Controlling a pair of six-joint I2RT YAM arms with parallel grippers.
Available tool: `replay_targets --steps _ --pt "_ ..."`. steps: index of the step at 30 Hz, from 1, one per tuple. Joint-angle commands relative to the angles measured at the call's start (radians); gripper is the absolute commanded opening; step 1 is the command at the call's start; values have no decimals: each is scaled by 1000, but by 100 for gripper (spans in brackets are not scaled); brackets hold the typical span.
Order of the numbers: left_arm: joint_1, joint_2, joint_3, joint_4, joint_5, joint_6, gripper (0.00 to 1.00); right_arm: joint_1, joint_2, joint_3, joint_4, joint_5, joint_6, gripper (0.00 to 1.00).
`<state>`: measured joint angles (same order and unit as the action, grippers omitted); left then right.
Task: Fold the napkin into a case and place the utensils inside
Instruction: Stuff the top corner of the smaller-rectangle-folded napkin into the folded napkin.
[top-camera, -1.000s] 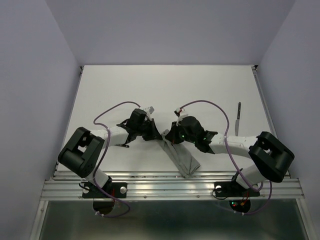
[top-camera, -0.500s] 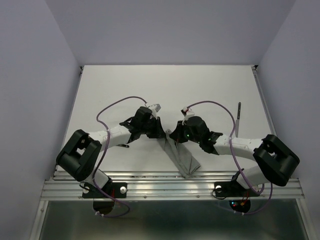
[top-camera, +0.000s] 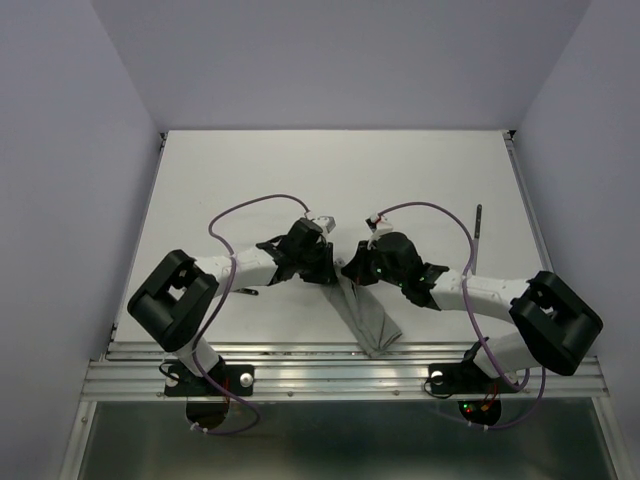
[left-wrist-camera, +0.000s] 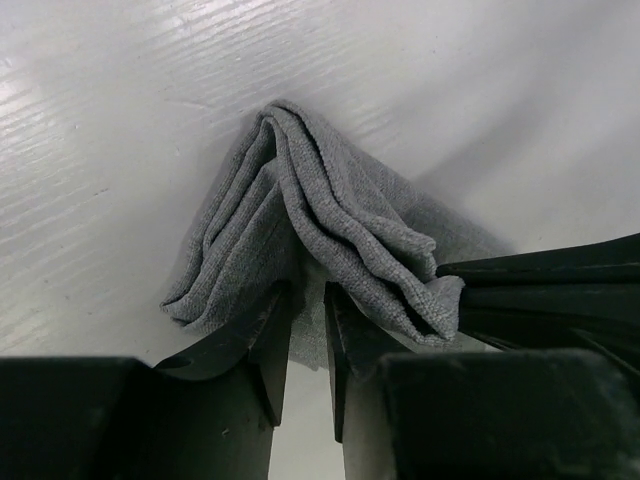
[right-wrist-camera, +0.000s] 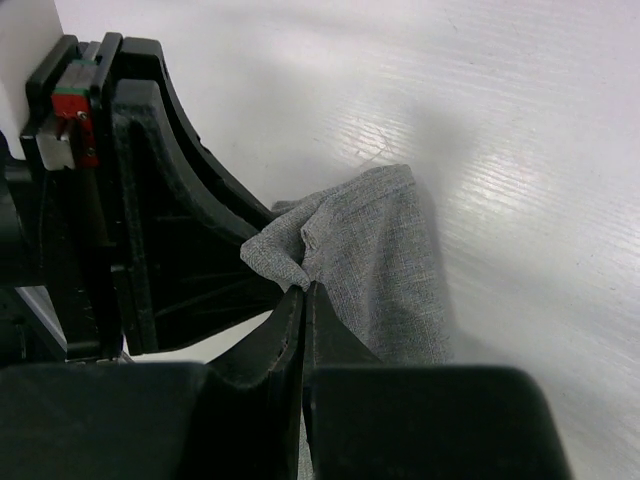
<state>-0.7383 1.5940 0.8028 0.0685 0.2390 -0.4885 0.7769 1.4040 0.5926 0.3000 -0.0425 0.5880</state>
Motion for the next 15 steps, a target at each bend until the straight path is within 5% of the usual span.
replay_targets --steps 1,4,15 --pt "-22 -3 47 -32 -53 37 34 -8 -33 -4 39 -3 6 1" --pt "-32 12 64 -44 -75 44 41 -8 -31 -5 39 -3 6 1" --pt "-61 46 85 -59 -104 47 38 -8 -33 -2 39 -2 4 1"
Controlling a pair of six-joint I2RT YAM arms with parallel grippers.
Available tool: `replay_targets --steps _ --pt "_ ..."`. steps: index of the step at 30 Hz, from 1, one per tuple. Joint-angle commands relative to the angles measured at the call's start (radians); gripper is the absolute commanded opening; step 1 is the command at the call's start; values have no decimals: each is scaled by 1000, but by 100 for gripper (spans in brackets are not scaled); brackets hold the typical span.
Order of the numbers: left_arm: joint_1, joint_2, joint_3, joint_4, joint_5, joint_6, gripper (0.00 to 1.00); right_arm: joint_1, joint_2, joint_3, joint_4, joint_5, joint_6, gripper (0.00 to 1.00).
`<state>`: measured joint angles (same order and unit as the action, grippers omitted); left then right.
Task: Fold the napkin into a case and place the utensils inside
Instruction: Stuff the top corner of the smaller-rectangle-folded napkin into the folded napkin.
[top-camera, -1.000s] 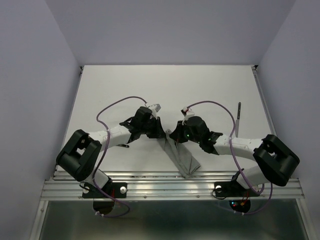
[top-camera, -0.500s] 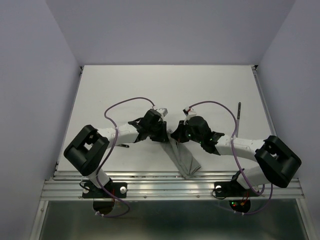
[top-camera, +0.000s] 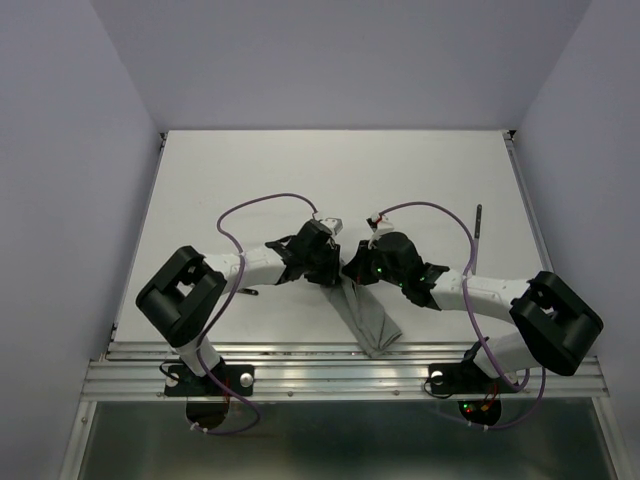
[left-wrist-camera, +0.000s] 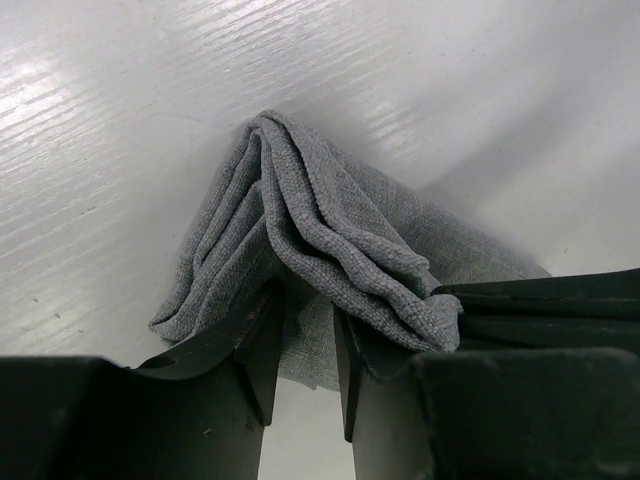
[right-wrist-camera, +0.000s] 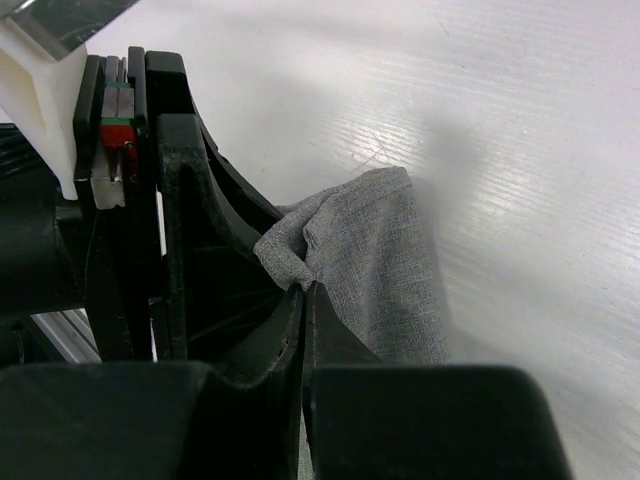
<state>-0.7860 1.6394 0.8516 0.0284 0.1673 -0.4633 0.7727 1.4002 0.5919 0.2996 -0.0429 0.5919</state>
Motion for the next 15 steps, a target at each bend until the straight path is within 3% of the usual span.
replay_targets --steps 1,8,13,15 --pt "-16 7 38 -21 -43 23 36 -4 -29 0 39 -2 2 1" --pt "-27 20 43 -27 -87 28 23 -4 -30 2 38 -2 2 1" --pt "-30 22 50 -61 -115 29 22 -4 -27 5 39 -3 2 1" --pt "-33 20 52 -68 -121 32 28 -4 -26 6 39 -6 -1 1"
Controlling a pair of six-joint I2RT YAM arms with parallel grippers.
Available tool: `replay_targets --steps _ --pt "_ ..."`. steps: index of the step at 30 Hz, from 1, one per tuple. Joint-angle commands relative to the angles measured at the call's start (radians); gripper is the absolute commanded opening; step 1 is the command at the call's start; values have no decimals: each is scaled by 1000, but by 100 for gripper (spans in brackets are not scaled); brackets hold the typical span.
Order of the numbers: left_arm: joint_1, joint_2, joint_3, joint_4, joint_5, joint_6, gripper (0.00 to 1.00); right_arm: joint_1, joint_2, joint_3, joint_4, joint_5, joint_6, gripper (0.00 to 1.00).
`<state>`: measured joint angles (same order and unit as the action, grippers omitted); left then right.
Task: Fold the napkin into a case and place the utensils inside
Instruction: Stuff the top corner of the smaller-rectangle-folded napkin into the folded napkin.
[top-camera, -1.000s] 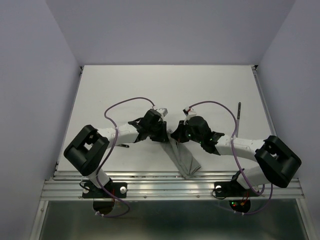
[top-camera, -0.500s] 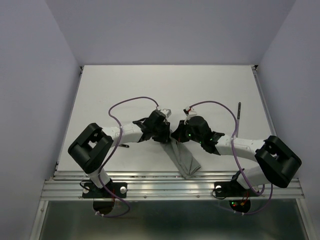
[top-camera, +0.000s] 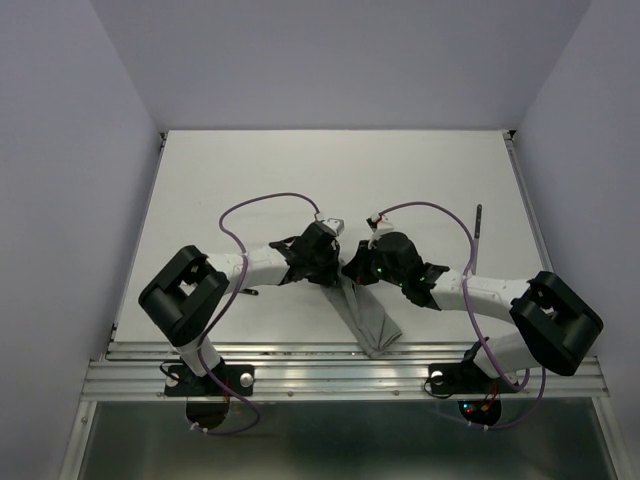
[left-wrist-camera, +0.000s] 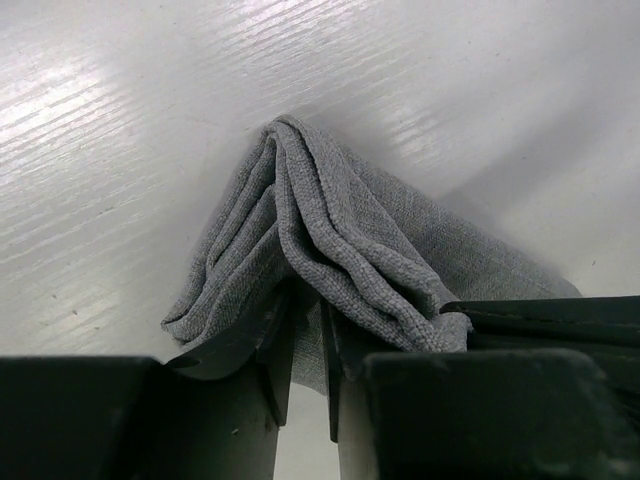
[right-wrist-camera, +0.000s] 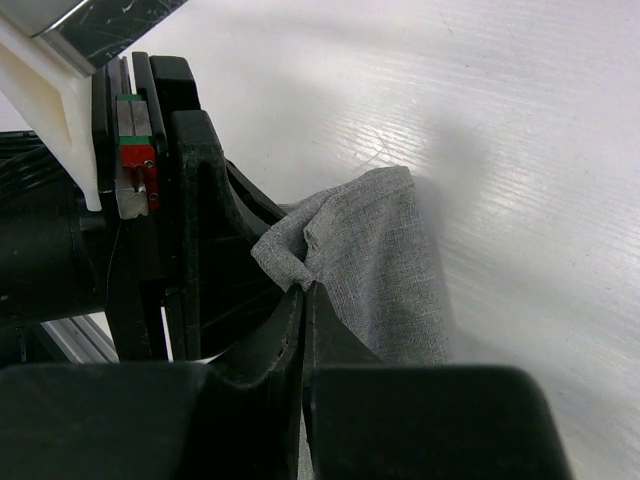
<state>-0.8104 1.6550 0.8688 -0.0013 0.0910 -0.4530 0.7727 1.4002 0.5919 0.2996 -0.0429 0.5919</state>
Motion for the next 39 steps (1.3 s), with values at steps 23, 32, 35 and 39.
replay_targets --steps 23,32,35,39 --pt "-67 -81 30 -68 -188 13 31 -4 -13 11 39 -8 -4 1" --pt "-84 -57 25 -63 -192 14 42 -4 -12 6 39 -5 -4 1" --pt "-90 -38 30 -68 -200 17 42 -4 -15 3 39 -5 -6 1" --pt "-104 -21 35 -78 -231 17 40 -4 -15 3 39 -3 -4 1"
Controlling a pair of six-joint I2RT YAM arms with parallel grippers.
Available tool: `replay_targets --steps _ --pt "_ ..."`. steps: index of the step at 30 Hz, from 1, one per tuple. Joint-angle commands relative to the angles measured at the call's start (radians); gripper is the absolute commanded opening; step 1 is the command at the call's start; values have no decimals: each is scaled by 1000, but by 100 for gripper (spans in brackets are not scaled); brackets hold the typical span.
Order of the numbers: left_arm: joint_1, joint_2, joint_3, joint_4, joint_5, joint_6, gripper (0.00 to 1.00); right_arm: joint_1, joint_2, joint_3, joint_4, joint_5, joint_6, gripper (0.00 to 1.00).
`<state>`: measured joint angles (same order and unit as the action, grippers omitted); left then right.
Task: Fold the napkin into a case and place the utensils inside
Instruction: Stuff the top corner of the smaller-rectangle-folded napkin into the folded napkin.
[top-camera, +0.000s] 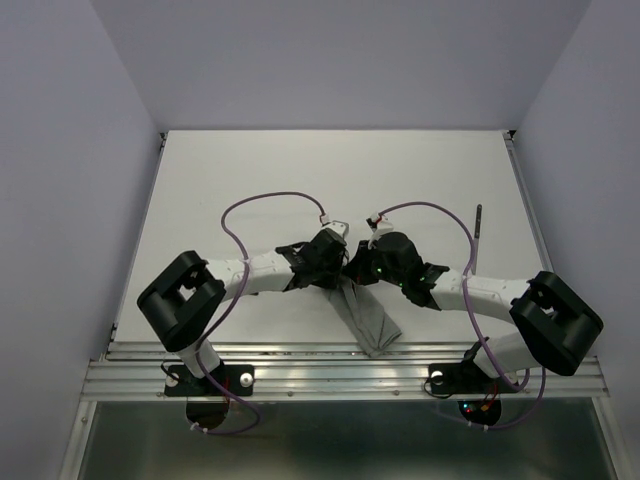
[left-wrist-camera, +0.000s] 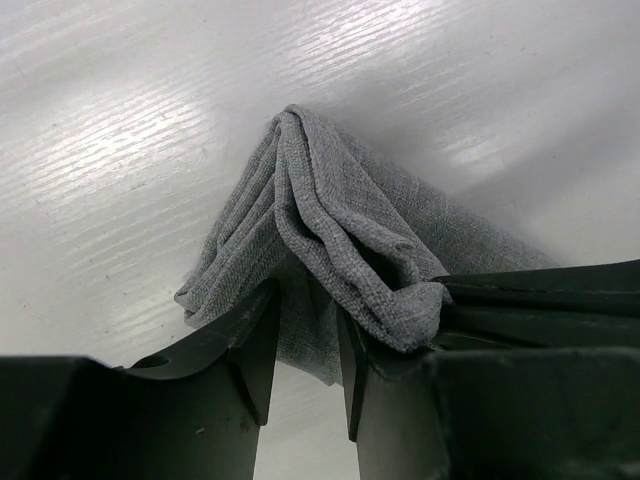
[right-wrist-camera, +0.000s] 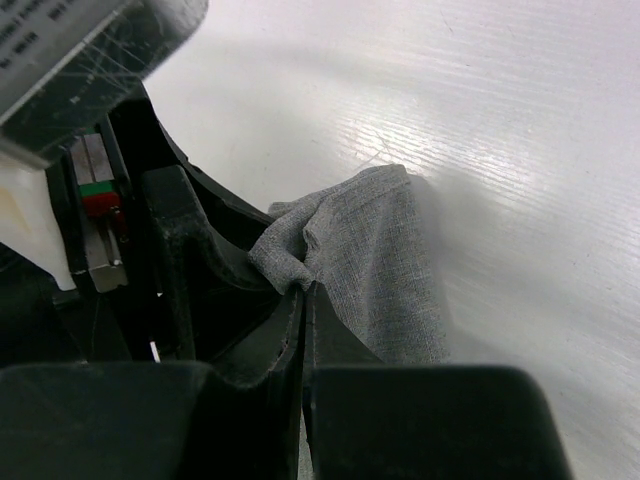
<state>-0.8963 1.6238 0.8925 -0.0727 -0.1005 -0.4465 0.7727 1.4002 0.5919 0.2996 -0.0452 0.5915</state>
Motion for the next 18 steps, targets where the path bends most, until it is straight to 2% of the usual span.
replay_targets --steps 1,8,16,18 --pt "-18 14 11 -7 -41 11 40 -4 -15 5 39 -1 -4 1" --pt "-24 42 19 -16 -67 8 36 -4 -15 5 39 -4 -4 1" --pt "-24 57 22 -24 -105 6 16 -4 -17 3 39 -1 -4 1" --pt "-24 57 23 -29 -110 3 7 -4 -17 5 39 -2 -4 1"
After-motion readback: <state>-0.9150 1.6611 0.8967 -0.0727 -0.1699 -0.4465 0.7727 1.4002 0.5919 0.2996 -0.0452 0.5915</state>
